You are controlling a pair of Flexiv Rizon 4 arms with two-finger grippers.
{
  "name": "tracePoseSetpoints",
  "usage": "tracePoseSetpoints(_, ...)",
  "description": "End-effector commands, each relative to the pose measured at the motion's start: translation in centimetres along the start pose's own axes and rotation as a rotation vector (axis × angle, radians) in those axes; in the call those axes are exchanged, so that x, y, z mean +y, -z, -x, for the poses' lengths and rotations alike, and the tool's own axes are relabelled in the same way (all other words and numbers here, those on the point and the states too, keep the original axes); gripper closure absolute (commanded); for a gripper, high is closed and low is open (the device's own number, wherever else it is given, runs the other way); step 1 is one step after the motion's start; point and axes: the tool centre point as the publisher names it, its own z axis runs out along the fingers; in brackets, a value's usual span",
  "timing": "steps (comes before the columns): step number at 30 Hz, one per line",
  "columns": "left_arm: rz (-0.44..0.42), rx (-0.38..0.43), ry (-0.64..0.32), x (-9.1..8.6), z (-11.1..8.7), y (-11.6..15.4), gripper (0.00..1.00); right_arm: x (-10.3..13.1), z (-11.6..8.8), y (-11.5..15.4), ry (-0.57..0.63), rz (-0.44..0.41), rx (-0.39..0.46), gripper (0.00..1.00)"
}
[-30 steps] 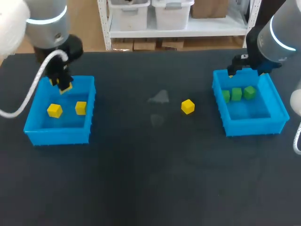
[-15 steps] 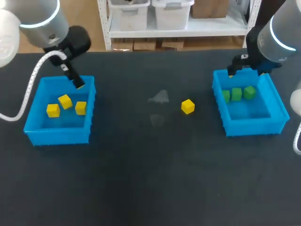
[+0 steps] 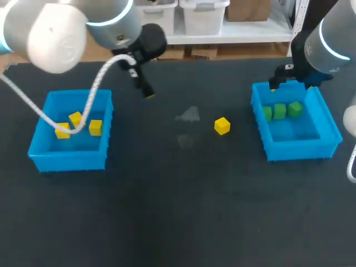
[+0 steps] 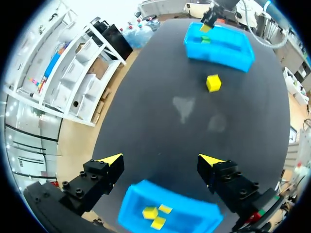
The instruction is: Put the green cubes in the right bin and the yellow cubes in the left bin.
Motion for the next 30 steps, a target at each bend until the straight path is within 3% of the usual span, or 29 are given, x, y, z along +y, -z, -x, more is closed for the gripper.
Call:
tracePoseSetpoints(1,-0.034,0.023,0.027,-0.5,5.0,-1.2,0.0,0.0,-0.1,0.0,-0.001,-0.002,-0.004,0.0)
tracePoseSetpoints(5,-0.077,0.033,0.092,-1.5,6.7,-1.9,0.0,0.0,-0.1,0.0,-0.001,-0.002,-0.004,0.0)
tracePoseSetpoints(16,-0.15,0.088,0.284,-4.1,9.1,-4.6,0.0,0.0,-0.1,0.0,-0.001,-0.002,-0.004,0.0)
tracePoseSetpoints(21,-0.185,0.097,0.289,-6.1,10.2,-5.3,0.0,0.0,-0.1,0.0,-0.001,-0.002,-0.004,0.0)
tracePoseSetpoints(30,-0.231,0.121,0.214,-9.4,11.7,-6.1,0.0,0.0,-0.1,0.0,-0.001,-0.002,-0.004,0.0)
